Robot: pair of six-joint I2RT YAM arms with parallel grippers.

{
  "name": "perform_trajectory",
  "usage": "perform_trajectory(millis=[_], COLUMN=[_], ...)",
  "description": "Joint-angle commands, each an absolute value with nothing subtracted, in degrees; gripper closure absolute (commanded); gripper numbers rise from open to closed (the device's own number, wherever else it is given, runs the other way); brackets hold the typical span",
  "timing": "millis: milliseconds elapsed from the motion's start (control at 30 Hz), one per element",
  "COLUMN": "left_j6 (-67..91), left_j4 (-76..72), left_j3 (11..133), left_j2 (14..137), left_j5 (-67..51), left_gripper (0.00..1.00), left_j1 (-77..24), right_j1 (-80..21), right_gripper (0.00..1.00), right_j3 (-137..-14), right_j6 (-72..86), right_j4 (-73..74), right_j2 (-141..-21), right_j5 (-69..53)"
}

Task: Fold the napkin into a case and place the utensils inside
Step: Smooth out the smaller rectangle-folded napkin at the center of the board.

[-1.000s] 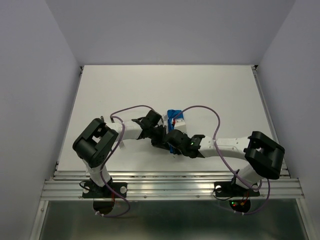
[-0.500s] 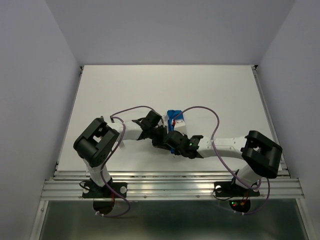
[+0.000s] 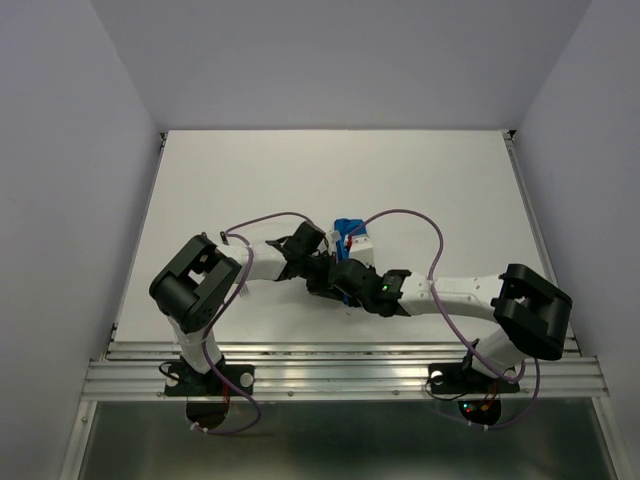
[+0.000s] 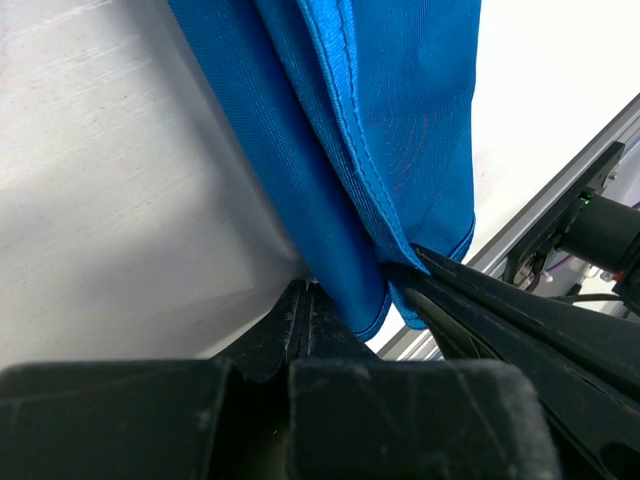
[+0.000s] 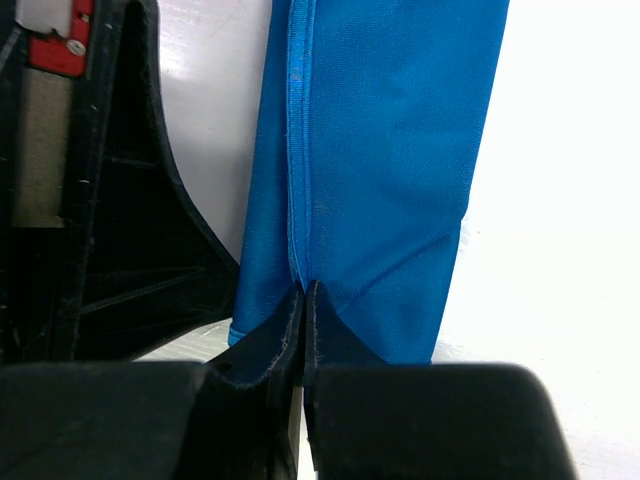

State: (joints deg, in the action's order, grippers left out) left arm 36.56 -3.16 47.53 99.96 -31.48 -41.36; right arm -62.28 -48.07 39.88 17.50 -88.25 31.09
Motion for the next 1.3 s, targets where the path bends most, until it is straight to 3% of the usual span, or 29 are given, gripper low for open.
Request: perform_trajectory(millis=[0, 800, 1267], left_j6=[36.4, 32.2, 35.9], left_j4=[-3.8, 7.3, 0.7], left_j3=[46.9, 49.7, 49.7], left_j2=[100.7, 93.4, 95.3], left_j5=[-32.1, -24.0, -30.8], left_gripper=[1.00, 1.00, 1.00], left_j1=[-41.9, -40.8, -41.0], right_j1=[-62.8, -62.8, -62.8], right_gripper=[0.99, 0.98, 0.98], right_j3=[-50.8, -51.0, -50.8], right_j6=[40.0, 39.6, 39.8], right_j4=[15.4, 15.2, 15.0], right_j2=[-88.1, -88.8, -87.5], right_j5=[33.1, 33.7, 33.8])
